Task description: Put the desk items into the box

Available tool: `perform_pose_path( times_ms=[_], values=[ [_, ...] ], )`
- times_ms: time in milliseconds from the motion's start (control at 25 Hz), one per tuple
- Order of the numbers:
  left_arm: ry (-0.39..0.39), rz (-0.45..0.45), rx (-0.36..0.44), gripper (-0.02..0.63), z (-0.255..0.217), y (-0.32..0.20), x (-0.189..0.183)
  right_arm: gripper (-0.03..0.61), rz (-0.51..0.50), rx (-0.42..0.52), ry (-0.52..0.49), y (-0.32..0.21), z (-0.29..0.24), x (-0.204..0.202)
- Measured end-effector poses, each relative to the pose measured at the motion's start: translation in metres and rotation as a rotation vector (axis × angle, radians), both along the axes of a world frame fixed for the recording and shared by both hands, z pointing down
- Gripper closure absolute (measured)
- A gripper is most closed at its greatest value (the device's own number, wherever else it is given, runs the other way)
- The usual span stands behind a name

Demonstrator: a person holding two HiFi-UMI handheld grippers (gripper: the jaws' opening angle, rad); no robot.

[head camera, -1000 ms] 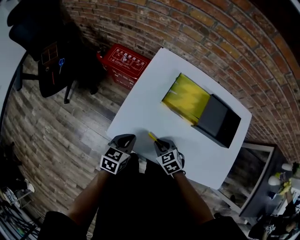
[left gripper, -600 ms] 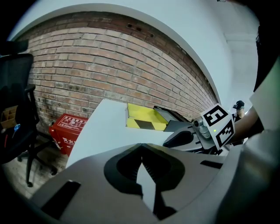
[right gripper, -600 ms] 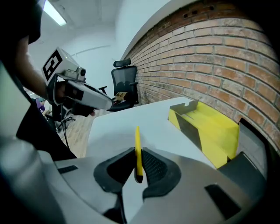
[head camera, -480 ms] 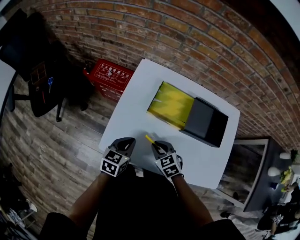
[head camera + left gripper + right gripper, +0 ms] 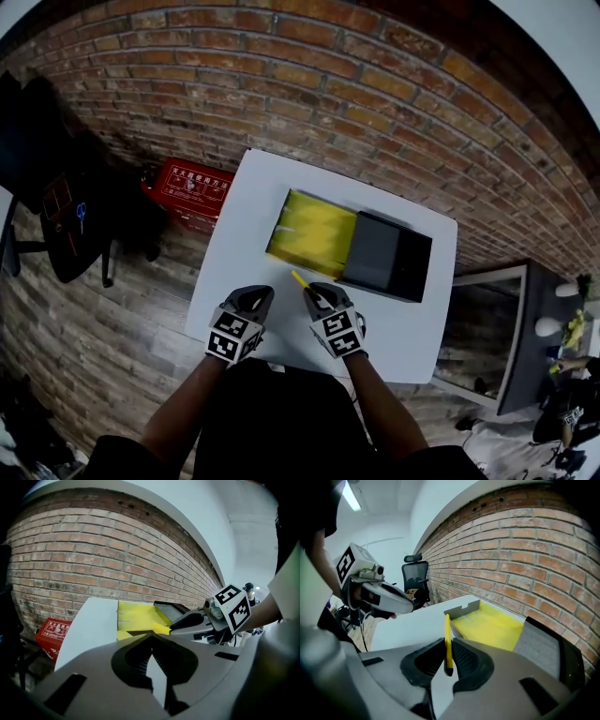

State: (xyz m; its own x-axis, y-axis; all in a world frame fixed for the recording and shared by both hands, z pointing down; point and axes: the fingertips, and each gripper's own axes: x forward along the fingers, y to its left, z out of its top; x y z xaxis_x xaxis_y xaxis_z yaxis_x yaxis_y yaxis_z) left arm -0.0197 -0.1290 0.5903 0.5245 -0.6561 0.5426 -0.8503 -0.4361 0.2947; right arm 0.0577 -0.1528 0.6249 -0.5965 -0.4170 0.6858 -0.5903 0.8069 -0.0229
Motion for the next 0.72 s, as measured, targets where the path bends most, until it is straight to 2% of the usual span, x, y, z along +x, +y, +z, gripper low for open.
perform_pose_path(
  times_ms=[320, 720],
  values=[
    [0.001, 0.001, 0.025, 0.600, -0.007, -0.043, 0.007, 0.515, 0.069, 0.027, -0.042, -0.056, -0.016, 0.003],
    [0.006, -0.034, 0.042, 0.600, -0.013, -0.084, 0.000, 0.515, 0.057, 0.020, -0.030, -0.111, -0.012, -0.020]
  ],
)
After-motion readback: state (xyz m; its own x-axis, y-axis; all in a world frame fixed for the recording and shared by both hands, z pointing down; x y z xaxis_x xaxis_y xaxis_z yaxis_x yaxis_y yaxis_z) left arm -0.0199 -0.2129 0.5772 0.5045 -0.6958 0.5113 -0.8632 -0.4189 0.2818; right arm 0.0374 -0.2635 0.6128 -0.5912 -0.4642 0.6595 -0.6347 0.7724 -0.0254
